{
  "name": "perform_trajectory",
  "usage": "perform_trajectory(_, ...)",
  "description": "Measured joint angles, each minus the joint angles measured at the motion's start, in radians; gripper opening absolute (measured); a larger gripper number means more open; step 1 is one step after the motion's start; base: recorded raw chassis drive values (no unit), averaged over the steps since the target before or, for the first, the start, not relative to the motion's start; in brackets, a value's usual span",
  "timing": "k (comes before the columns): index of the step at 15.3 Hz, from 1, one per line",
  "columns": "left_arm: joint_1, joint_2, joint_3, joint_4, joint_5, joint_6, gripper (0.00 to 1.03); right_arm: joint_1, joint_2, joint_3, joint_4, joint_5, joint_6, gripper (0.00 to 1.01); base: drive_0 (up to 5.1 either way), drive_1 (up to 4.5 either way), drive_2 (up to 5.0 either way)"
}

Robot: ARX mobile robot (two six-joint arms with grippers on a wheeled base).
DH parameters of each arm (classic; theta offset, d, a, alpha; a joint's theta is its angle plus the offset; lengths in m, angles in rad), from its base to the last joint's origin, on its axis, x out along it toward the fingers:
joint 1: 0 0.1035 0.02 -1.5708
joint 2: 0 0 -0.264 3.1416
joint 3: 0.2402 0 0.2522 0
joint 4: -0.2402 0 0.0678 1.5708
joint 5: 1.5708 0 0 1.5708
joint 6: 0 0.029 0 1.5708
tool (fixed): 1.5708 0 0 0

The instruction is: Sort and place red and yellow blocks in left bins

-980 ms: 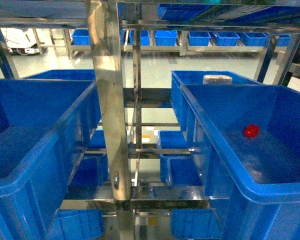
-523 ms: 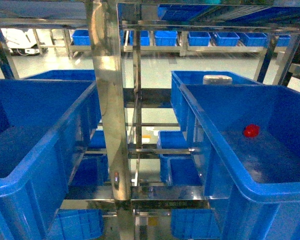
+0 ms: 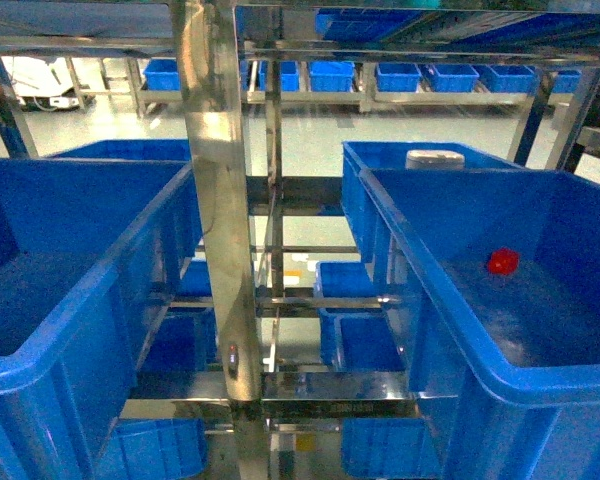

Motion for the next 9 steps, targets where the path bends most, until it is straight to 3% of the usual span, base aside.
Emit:
perform_trajectory(1,0.000,0.000,0.000,0.000,0.000,0.000,0.98,0.000,0.000,0.000,0.000,0.000,0.000,0.98,0.0,0.00,0.0)
perform_trajectory(2,0.000,0.000,0.000,0.001,0.000,-0.001,0.98,0.025,0.021,-0.033,0.127,0.081,0.021,0.94,0.0,0.00,0.0)
perform_trajectory(3,-0.028,0.005,-0.039,0.160,-0.065,0.030,0.88,0.104,0.010,-0.095,0.246,0.273,0.056,0.81,0.0,0.00,0.0)
perform_trajectory(4,-0.035,-0.028,-0.090,0.225,-0.076,0.059,0.75,0.181,-0.032,-0.099,0.235,0.411,0.072,0.68,0.0,0.00,0.0)
perform_trajectory(5,-0.039,-0.064,-0.129,0.220,-0.077,0.075,0.63,0.189,-0.095,-0.100,0.198,0.471,0.082,0.55,0.0,0.00,0.0)
perform_trajectory(9,-0.037,-0.195,-0.211,0.172,-0.082,0.082,0.12,0.183,-0.241,-0.100,0.054,0.488,0.090,0.04,0.0,0.00,0.0)
